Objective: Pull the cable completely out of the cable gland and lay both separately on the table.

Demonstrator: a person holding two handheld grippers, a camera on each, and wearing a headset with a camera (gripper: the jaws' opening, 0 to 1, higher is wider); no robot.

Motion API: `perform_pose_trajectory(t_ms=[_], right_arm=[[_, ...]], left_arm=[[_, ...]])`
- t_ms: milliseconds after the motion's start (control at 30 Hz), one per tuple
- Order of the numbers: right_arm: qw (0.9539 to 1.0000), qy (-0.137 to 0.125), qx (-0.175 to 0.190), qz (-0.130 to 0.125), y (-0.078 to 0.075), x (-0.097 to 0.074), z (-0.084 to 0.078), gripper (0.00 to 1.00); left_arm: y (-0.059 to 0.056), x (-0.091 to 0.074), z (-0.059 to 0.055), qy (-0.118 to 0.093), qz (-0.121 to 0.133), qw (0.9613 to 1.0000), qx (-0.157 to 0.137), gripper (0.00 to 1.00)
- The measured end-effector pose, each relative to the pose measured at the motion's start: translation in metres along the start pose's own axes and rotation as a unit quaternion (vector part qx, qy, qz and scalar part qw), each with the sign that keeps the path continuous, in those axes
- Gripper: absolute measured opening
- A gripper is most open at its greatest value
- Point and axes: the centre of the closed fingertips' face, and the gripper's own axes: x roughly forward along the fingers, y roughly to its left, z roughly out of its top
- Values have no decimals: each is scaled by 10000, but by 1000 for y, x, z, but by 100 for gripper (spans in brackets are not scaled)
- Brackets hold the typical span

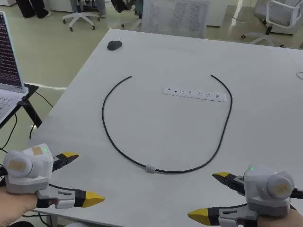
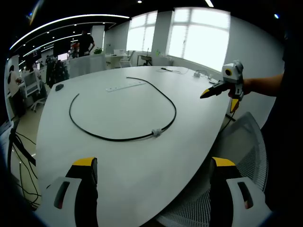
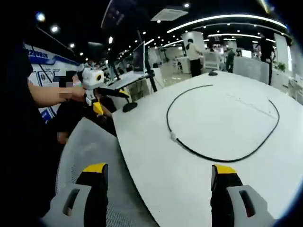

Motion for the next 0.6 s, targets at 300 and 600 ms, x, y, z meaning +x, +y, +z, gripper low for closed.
perform_pose_trajectory(t_ms=[300, 600], right_arm=[[10000, 35, -12, 10, -4, 3, 1, 89], [9999, 102, -73, 56, -4, 14, 6, 88]], left_arm=[[5, 0, 4, -68, 32, 10000, 0, 98], [12, 7, 3, -62, -4, 10000, -62, 96]])
